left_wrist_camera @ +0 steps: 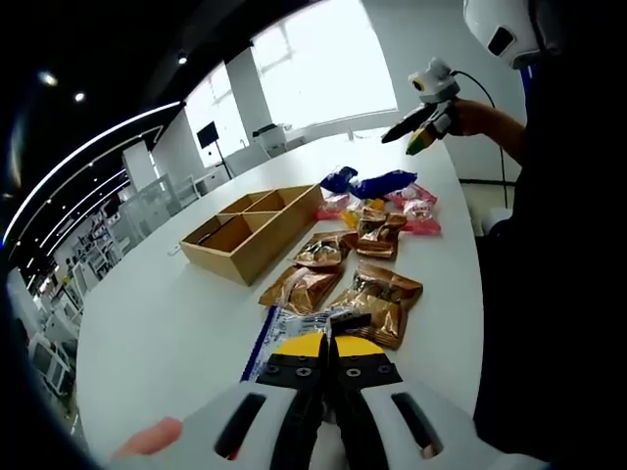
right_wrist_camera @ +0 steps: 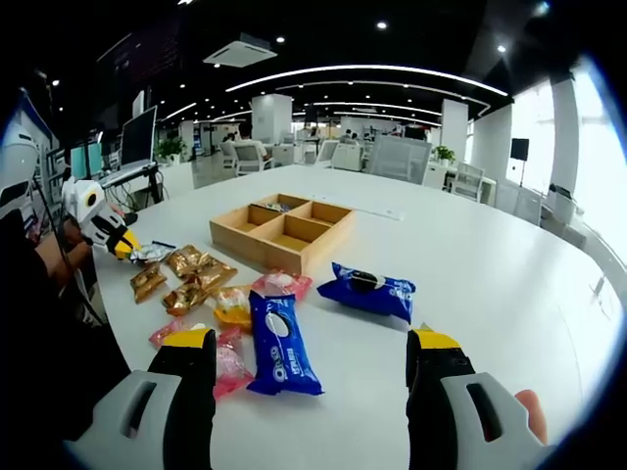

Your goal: Pick up the scattered marshmallows, QQ candies, Oreo cookies, and mixed nuts on the table and sort them into separate containers

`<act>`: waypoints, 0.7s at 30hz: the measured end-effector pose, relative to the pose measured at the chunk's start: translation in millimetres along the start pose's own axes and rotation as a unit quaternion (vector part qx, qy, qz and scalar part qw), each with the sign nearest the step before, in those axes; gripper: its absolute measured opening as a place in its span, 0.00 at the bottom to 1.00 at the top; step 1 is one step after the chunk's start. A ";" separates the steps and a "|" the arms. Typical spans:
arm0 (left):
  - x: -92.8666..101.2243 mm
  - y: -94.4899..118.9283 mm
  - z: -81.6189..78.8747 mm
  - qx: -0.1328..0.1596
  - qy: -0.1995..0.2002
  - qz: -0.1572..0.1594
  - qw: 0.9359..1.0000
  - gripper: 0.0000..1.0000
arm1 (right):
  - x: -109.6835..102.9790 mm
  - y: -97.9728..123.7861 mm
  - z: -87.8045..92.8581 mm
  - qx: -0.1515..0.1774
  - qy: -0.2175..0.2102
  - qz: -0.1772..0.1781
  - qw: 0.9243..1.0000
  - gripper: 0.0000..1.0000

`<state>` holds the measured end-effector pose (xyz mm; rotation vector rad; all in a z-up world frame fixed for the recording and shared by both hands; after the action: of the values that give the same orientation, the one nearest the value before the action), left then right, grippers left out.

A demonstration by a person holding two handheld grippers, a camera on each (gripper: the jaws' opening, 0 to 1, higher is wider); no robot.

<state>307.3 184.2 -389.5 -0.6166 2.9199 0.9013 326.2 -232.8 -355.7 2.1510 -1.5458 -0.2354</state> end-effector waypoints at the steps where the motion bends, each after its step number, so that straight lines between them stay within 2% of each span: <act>1: -0.4 0.6 -0.8 0.001 0.000 -0.001 1.000 0.06 | -0.1 -0.3 0.5 -0.001 0.002 0.001 1.000 0.75; 21: -7.9 18.7 -34.9 0.031 -0.049 -0.039 0.998 0.06 | 1.6 0.2 -0.1 0.002 -0.002 0.005 1.000 0.75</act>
<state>310.8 182.1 -349.3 -0.6584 2.8042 0.8059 326.7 -234.2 -355.4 2.1468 -1.5600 -0.2337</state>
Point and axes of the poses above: the point that each gripper's makers call its tool centre point, and the gripper's own axes: y roughly backward along the fingers, x roughly to its right, z roughly out of its underside, the point moved 9 cm from there along y, roughly backward along the fingers, and after that the axes turned 12 degrees about z, right-handed, at the moved point
